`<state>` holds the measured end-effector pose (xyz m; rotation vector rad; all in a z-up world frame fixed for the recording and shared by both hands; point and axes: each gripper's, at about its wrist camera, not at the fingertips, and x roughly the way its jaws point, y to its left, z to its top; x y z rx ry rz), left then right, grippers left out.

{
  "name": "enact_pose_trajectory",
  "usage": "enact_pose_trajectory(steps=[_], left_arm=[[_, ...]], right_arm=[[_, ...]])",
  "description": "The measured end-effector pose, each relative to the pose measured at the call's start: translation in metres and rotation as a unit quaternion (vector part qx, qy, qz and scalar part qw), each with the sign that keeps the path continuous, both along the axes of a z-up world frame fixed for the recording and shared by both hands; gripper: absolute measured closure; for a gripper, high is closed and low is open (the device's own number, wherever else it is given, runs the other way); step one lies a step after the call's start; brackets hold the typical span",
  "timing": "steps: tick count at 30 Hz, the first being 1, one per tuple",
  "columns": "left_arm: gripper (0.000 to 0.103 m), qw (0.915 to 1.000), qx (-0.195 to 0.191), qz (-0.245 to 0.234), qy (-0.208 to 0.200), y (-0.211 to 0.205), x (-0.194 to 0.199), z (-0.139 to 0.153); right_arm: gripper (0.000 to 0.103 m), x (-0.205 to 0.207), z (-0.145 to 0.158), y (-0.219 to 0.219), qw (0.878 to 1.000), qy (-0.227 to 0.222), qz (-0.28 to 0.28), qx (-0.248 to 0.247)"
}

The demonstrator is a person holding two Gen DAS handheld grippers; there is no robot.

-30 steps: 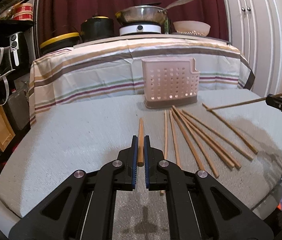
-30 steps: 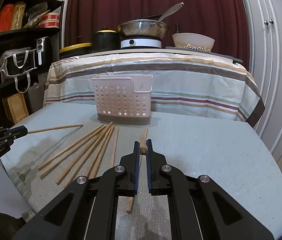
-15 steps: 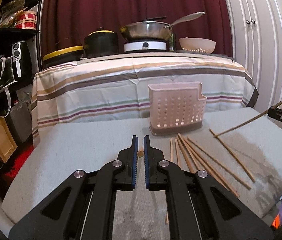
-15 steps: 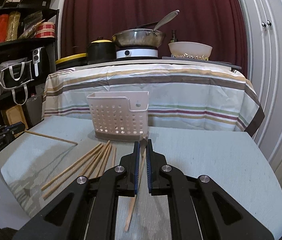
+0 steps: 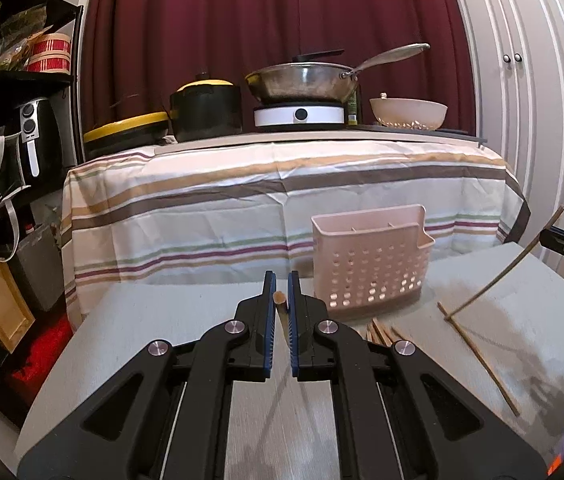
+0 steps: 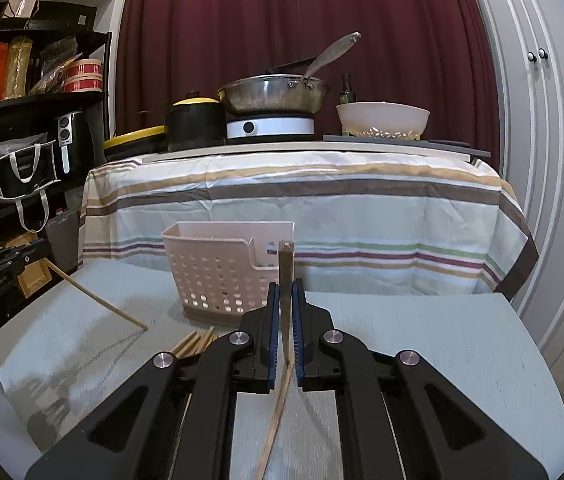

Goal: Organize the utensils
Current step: 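Carry the upright chopstick over the caddy with the right tool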

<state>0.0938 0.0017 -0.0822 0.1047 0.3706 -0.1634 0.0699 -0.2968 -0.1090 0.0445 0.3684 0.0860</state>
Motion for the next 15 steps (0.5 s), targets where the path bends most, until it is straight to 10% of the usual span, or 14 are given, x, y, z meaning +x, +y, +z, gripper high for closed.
enact_pose_trajectory(steps=[15], left_arm=[[0.096, 0.9998, 0.000, 0.004, -0.021, -0.006, 0.054, 0.019]], right_arm=[[0.096, 0.039, 0.009, -0.003, 1.000, -0.018, -0.003, 0.007]])
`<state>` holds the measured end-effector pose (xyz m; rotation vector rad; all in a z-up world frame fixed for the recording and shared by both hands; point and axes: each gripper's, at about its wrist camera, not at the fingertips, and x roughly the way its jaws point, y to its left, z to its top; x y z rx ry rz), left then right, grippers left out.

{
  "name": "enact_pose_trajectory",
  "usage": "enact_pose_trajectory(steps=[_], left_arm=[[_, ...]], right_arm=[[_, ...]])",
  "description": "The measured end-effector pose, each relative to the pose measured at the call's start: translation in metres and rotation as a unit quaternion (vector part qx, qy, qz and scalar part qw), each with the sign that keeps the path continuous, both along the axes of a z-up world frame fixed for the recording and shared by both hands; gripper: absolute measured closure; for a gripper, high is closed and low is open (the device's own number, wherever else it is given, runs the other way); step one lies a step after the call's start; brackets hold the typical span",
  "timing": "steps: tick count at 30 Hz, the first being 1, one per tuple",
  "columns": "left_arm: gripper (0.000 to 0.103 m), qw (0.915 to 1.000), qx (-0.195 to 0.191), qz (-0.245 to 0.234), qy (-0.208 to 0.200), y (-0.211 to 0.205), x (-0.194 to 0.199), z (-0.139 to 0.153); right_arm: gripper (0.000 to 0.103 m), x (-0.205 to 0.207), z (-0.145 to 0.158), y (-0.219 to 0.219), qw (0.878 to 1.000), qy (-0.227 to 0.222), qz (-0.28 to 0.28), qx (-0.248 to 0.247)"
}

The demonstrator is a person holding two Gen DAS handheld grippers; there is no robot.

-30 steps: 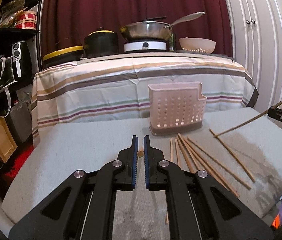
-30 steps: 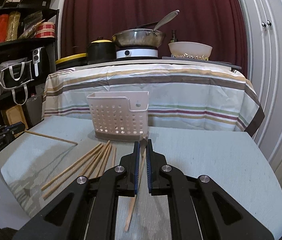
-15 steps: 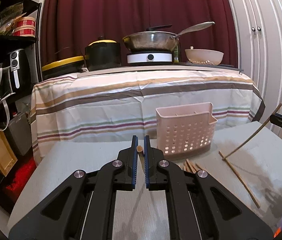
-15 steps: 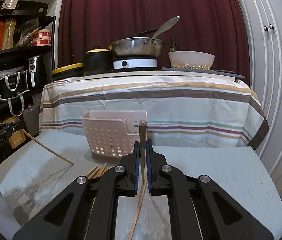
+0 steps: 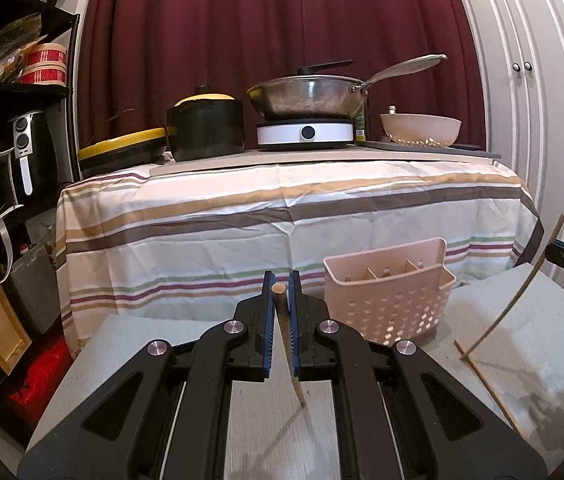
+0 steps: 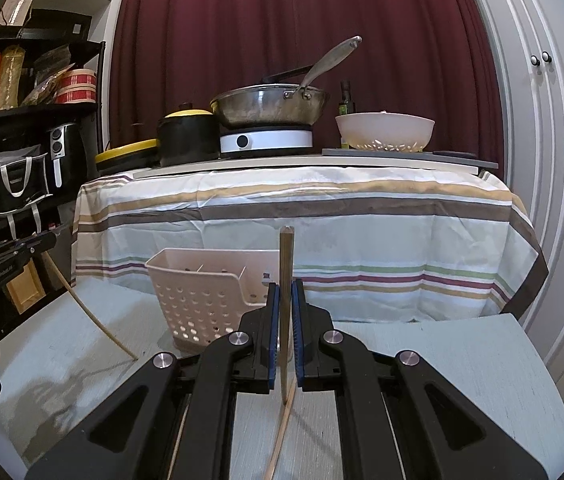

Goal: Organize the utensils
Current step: 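Carry the upright chopstick over the caddy with the right tool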

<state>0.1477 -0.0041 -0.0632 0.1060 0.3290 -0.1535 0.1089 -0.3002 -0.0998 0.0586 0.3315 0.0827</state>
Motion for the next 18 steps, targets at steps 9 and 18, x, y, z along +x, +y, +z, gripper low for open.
enact_pose_trajectory(steps=[9, 18], left_arm=[[0.097, 1.0000, 0.000, 0.000, -0.002, -0.002, 0.026, 0.011], [0.097, 0.9992, -0.023, -0.033, -0.005, -0.003, 0.024, 0.046]], right_arm=[[0.096, 0.016, 0.009, -0.003, 1.000, -0.003, 0.003, 0.005], [0.096, 0.018, 0.032, -0.003, 0.999, -0.016, 0.021, 0.017]])
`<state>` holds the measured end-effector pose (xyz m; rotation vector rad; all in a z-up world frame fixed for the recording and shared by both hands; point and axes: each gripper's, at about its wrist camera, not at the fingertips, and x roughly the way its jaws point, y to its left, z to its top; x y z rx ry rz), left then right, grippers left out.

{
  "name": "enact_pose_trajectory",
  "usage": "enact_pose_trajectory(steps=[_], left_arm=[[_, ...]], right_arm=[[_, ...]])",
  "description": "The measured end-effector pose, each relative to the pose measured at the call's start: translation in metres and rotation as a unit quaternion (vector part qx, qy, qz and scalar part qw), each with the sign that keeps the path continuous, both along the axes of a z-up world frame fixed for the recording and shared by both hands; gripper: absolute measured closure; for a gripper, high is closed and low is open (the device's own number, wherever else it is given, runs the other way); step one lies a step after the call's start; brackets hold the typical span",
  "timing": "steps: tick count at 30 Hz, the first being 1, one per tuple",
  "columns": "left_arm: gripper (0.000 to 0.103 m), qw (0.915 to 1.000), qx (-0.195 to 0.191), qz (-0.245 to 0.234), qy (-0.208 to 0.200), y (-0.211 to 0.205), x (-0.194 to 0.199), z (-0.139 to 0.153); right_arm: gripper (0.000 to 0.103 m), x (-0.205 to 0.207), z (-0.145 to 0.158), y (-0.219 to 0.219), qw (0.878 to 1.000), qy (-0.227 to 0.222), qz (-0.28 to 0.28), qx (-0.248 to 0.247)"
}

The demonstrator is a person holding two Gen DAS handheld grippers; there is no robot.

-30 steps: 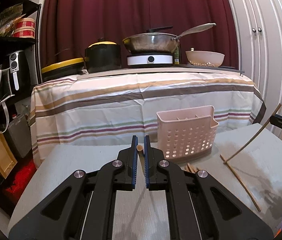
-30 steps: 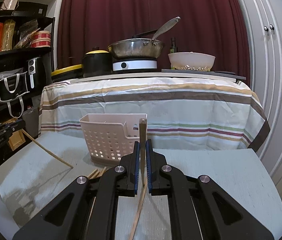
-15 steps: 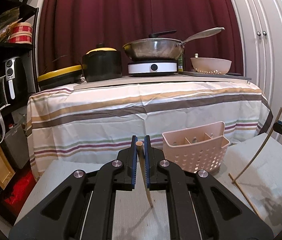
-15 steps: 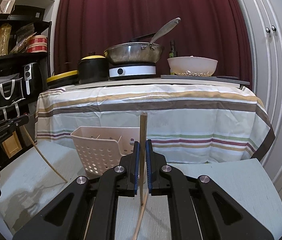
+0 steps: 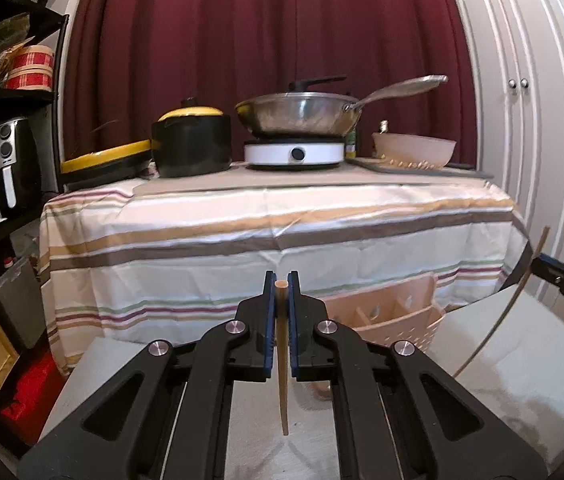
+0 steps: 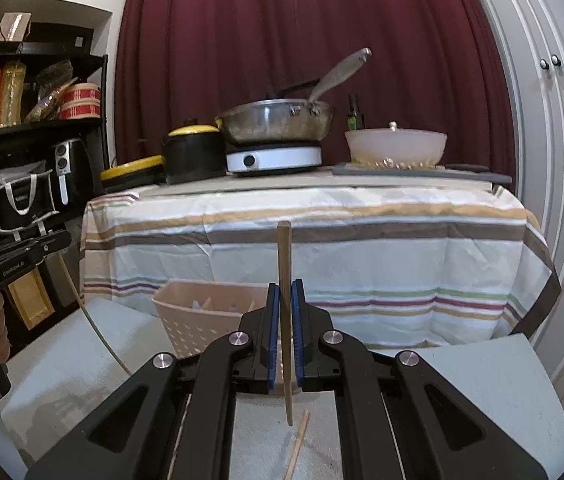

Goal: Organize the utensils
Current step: 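Carry the upright chopstick over the caddy with the right tool, then lower the chopstick into the caddy and open the right tool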

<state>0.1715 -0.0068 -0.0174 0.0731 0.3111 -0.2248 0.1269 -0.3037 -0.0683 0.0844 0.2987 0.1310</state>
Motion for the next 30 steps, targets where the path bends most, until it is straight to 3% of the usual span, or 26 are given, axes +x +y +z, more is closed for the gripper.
enact_pose_trajectory(steps=[6, 11, 15, 19, 30], left_arm=[[0.097, 0.9990, -0.020, -0.030, -0.026, -0.006, -0.001, 0.048], [0.097, 0.9956, -0.025, -0.037, -0.082, -0.020, -0.001, 0.095], [0.097, 0.9932, -0.032, -0.035, -0.107, -0.031, 0.009, 0.112], [0.097, 0.9916, -0.042, -0.025, -0.119, -0.044, 0.026, 0.109], [0.097, 0.9968, -0.053, -0.019, -0.056, -0.053, 0.068, 0.060]], right_arm=[[0.096, -0.001, 0.035, -0.002, 0.999, -0.037, 0.016, 0.010], [0.096, 0.008, 0.065, -0.002, 0.997, -0.072, 0.024, 0.010], [0.096, 0.021, 0.079, 0.000, 0.995, -0.091, 0.027, 0.009], [0.096, 0.035, 0.079, 0.001, 0.994, -0.102, 0.027, 0.013], [0.096, 0.082, 0.056, 0.009, 0.995, -0.094, 0.030, 0.008]])
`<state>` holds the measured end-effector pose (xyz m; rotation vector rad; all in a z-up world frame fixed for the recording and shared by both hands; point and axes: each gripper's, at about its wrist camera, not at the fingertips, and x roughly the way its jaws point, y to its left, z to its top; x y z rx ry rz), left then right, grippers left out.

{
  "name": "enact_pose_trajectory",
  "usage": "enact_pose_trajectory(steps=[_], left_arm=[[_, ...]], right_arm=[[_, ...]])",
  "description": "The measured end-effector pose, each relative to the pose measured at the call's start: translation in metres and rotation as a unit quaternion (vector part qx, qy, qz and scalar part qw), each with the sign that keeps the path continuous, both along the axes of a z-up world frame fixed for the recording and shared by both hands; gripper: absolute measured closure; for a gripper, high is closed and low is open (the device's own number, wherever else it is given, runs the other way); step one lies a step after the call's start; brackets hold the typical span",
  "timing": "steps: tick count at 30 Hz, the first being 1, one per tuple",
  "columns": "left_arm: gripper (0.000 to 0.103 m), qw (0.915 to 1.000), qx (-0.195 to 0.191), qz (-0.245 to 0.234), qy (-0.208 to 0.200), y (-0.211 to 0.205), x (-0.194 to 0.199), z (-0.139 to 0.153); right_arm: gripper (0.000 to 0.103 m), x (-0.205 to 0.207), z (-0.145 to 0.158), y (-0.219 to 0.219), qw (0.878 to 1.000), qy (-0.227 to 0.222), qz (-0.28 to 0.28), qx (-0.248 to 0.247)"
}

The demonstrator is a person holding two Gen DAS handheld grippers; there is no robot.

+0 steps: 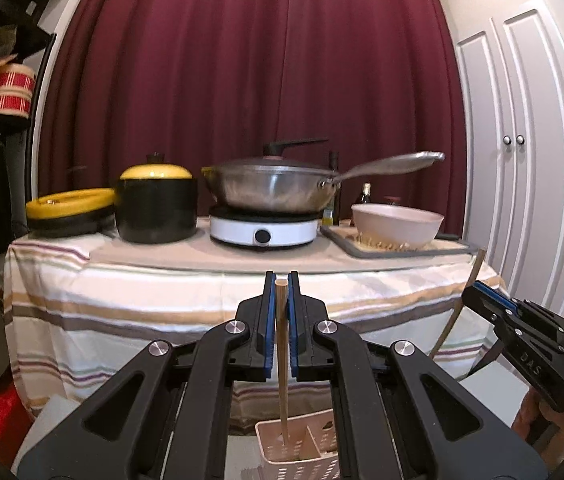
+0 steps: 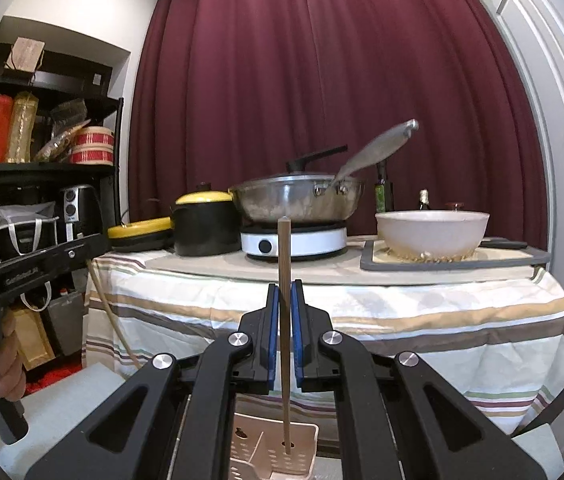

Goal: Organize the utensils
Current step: 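Lower the chopstick into the caddy and open the right tool, then move the right tool back to the chopsticks and grasp another one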

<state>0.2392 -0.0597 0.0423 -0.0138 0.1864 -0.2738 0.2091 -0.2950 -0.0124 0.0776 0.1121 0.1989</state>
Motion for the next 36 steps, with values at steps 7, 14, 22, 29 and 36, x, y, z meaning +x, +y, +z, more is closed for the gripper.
enact_pose_trajectory(steps=[7, 14, 22, 29, 36], left_arm=[[0.097, 0.9995, 0.001, 0.000, 0.032, 0.002, 0.014, -0.034], [0.094, 0.9974, 0.018, -0.003, 0.070, -0.003, 0.019, -0.072], [0.051, 0.9968, 0.018, 0.008, 0.078, 0.006, -0.007, -0.082], [0.045, 0.9958, 0.033, 0.015, 0.084, 0.015, -0.059, -0.100], [0.045, 0.9918, 0.060, 0.021, 0.111, 0.021, -0.113, -0.145]], right_arm=[[0.096, 0.018, -0.033, 0.002, 0.999, 0.039, -0.004, 0.002], [0.082, 0.031, -0.063, 0.004, 0.996, 0.089, 0.001, 0.003], [0.051, 0.003, -0.053, 0.001, 0.997, 0.079, -0.024, 0.000], [0.050, -0.050, -0.062, -0.003, 0.994, 0.098, -0.042, 0.004], [0.050, -0.115, -0.107, -0.004, 0.988, 0.141, -0.069, 0.002]])
